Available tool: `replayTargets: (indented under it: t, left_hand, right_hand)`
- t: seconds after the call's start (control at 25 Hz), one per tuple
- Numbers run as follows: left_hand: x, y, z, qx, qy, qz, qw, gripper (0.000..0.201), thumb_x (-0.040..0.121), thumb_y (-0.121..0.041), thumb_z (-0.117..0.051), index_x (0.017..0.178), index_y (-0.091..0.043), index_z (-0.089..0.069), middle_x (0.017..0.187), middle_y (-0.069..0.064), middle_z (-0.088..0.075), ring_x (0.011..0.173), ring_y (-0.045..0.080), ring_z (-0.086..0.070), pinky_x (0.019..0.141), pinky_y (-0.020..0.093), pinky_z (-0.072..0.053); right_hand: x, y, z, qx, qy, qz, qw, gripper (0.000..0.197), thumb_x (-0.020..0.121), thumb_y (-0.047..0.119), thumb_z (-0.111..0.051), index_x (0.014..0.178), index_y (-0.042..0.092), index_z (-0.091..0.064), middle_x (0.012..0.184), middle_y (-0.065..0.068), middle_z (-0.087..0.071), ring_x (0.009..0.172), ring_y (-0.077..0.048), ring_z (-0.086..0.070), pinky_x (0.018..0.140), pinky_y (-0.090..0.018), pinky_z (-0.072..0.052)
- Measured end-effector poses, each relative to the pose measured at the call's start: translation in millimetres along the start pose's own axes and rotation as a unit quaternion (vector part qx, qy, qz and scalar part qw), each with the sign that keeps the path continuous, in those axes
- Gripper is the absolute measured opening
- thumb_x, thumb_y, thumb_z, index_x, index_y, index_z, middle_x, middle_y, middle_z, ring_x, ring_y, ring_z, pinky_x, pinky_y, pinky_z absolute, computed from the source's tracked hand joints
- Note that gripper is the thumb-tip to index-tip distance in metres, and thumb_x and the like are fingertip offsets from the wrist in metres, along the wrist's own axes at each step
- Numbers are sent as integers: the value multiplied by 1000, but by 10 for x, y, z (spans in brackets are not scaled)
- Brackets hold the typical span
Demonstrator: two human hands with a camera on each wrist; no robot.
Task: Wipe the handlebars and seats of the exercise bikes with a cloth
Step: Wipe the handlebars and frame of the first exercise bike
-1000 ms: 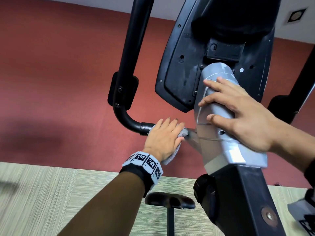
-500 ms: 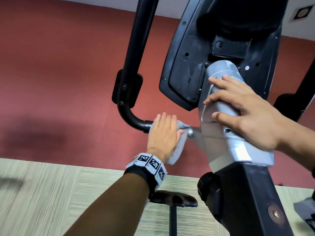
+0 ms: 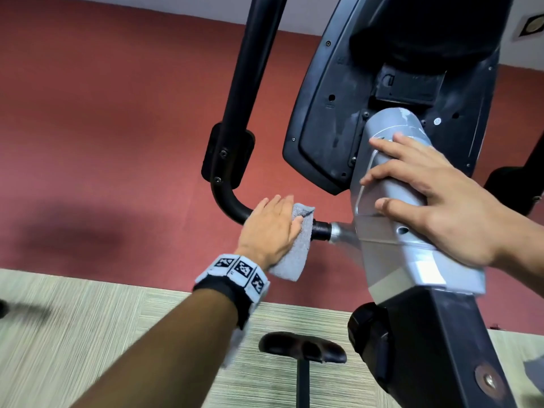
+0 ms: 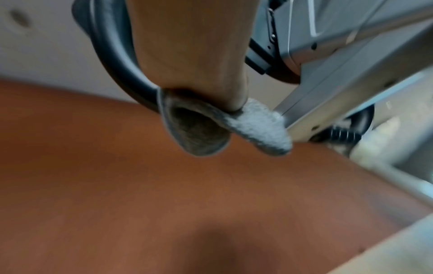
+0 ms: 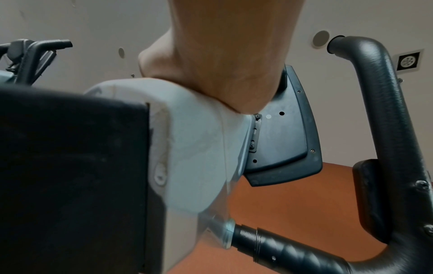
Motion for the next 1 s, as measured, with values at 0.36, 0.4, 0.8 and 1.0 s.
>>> replayTargets:
  t: [0.36, 0.4, 0.8, 1.0]
  left_hand:
    - [-197, 343, 66, 111, -29, -17, 993, 76, 101, -42, -5, 150, 6, -37, 153, 20, -47, 148, 31, -36, 124, 41, -21]
    - [-169, 345, 79, 94, -41, -14, 995, 76, 100, -43, -4, 152, 4, -35, 156, 19, -44, 147, 30, -37, 123, 40, -22]
    - [-152, -42, -51, 9, -185, 13, 983, 57, 105, -45, -42, 142, -2, -46, 137, 13, -54, 128, 32, -50, 119, 47, -29]
    - [-124, -321, -224, 106, -118, -125, 979, 71, 107, -50, -35, 160, -5, -17, 160, 14, -34, 146, 33, -33, 123, 46, -22]
  right_hand:
    - [1, 6, -5, 2, -5, -1, 1000, 35, 76, 57, -52, 108, 46, -62, 162, 27, -26, 152, 8, -3, 122, -24, -5]
    - [-2, 1, -2, 1, -5, 0, 1000, 37, 75, 59, -50, 108, 47, -62, 161, 28, -26, 152, 9, -3, 123, -25, -6]
    - [-5, -20, -5, 2, -10, -6, 1000, 37, 75, 58, -49, 107, 46, -62, 161, 28, -27, 151, 10, -2, 126, -28, -7]
    - [4, -17, -3, 4, -10, 3, 1000, 46, 70, 65, -46, 108, 45, -63, 160, 26, -29, 152, 8, -4, 126, -29, -7]
Point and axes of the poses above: each hand's wrist, its own x-axis towards the middle knuckle, its own z-axis out of the back of the hand, y = z × x, the point moved 6 cm from there along x, towards the middle knuckle
